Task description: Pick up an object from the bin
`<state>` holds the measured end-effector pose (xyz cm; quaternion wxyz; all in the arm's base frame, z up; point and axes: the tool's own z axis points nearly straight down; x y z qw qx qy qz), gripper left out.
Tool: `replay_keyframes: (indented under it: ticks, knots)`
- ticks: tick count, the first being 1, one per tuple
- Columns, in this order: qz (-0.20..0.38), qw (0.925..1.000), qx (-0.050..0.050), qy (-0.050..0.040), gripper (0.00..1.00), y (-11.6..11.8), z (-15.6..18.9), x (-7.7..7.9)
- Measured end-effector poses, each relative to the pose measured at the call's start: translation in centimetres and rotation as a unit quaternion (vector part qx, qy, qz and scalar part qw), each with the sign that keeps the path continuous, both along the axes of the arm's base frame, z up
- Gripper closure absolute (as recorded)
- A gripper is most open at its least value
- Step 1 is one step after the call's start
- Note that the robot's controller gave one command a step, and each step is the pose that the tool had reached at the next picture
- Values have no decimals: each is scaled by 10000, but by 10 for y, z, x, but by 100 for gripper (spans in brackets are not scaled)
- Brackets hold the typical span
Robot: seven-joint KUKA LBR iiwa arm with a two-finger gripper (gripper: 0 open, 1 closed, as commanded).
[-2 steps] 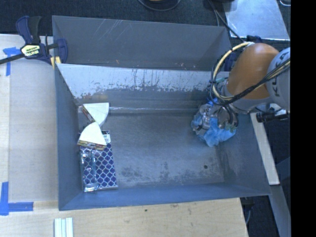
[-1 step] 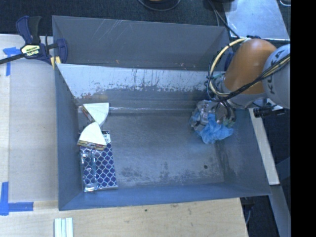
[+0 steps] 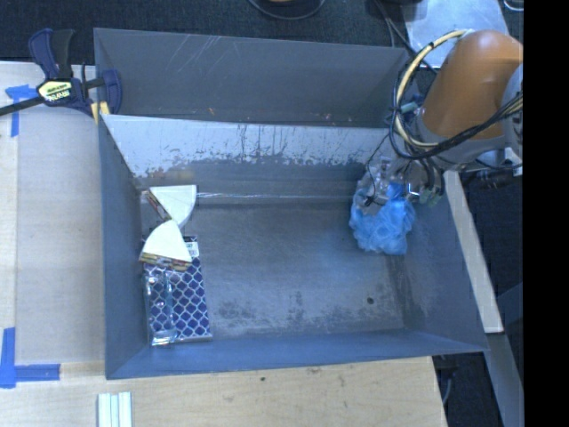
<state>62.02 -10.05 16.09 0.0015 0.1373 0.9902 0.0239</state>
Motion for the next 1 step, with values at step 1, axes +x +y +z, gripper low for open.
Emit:
replay_keyframes:
  ticks: [1]
  knots:
    - [-378,9993,6,-45,100,15,72,-1]
